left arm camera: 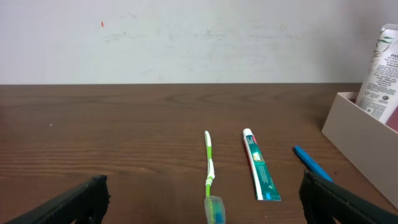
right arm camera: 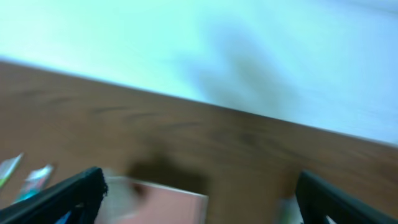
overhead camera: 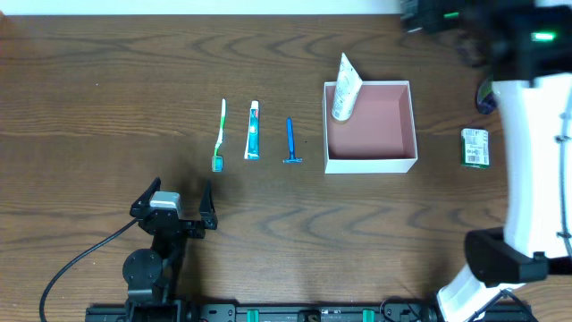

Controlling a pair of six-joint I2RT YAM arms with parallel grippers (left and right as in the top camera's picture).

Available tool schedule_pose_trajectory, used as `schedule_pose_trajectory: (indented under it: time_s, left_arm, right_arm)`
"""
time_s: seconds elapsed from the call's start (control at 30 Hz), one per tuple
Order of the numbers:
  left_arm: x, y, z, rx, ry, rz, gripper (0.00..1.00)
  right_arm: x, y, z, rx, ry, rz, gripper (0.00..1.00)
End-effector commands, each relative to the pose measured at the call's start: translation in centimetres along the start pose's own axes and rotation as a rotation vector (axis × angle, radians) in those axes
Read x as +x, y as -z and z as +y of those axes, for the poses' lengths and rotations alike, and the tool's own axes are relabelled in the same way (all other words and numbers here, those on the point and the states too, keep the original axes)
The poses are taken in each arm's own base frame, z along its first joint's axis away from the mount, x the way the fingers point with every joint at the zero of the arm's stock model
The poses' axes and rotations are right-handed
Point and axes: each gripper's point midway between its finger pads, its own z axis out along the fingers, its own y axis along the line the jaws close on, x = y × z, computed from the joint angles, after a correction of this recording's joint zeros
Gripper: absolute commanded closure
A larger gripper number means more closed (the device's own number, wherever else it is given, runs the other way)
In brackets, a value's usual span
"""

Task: Pack container
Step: 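Move the right gripper to the pump soap bottle and grasp it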

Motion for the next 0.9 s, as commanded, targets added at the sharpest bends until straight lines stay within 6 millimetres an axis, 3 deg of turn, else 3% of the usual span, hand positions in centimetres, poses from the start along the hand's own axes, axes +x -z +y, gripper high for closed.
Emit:
schedule_pose_trajectory:
  time_s: [0.0, 0.07, 0.2, 0.37, 0.4, 0.57, 0.73, 0.87]
  left_arm:
    - [1.5, -0.1, -0.1, 0.009, 0.004, 0.043, 0.02]
    - [1.5, -0.1, -0.1, 0.009, 0.004, 0.043, 0.02]
    - [1.5, -0.1, -0.1, 0.009, 0.004, 0.043, 0.02]
    - [1.5, -0.1, -0.1, 0.009, 0.004, 0.043, 0.02]
    - [1.5, -0.1, -0.1, 0.009, 0.004, 0.043, 0.02]
    - [1.5, -0.1, -0.1, 0.009, 0.004, 0.043, 0.02]
    - [1.5, -0.1, -0.1, 0.009, 0.004, 0.043, 0.02]
    - [1.5, -0.1, -0.1, 0.009, 0.004, 0.043, 0.02]
  right_arm:
    - [2.2, 0.2, -8.9, 0.225, -0.149, 0.066, 0.01]
    - [4.0, -0.3, -10.5, 0.176, -0.202, 0.12, 0.01]
    - [6.8, -0.6, -11.5, 0.066, -0.288, 0.199, 0.01]
    - [9.5, -2.0, -16.2, 0.204, -0.505, 0.226, 0.01]
    - [10.2, -2.9, -17.2, 0.229, -0.554, 0.226, 0.01]
    - [12.4, -7.2, -18.8, 0.233, -0.641, 0.245, 0.01]
    - [16.0, -12.2, -19.2, 0.252, -0.774, 0.334, 0.04]
    - [18.0, -15.0, -19.4, 0.26, -0.83, 0.371, 0.04]
